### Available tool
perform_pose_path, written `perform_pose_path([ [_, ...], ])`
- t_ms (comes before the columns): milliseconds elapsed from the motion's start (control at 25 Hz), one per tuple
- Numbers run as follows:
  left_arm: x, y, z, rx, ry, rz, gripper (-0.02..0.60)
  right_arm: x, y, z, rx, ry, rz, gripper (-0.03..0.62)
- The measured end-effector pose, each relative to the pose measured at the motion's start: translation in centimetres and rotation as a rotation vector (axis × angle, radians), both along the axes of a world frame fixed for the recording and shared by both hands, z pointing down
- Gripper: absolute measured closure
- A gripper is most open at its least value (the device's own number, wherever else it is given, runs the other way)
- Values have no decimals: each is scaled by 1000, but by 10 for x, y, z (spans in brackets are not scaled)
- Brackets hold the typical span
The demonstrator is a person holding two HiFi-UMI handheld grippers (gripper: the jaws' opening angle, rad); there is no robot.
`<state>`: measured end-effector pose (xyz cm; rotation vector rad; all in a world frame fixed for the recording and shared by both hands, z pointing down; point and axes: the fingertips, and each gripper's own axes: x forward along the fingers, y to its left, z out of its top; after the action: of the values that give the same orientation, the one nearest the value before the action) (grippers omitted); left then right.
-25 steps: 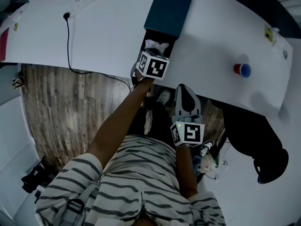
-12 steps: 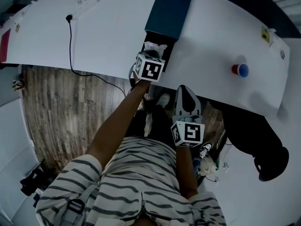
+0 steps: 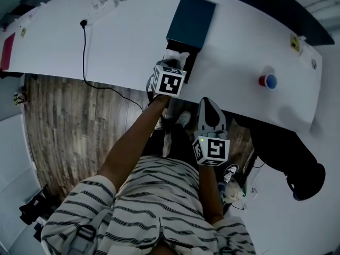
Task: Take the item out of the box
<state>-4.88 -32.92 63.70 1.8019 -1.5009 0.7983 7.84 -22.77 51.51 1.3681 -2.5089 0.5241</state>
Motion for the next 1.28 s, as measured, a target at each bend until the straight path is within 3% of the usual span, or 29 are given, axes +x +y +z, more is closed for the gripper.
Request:
perform_pose_path([
  [680,-3,26,-63,120,62,-21,552,-13,7,-37,56,10,16,577],
  [1280,-12,69,-138,304,97,1,552,-21,27,-72,124,12,44,577],
])
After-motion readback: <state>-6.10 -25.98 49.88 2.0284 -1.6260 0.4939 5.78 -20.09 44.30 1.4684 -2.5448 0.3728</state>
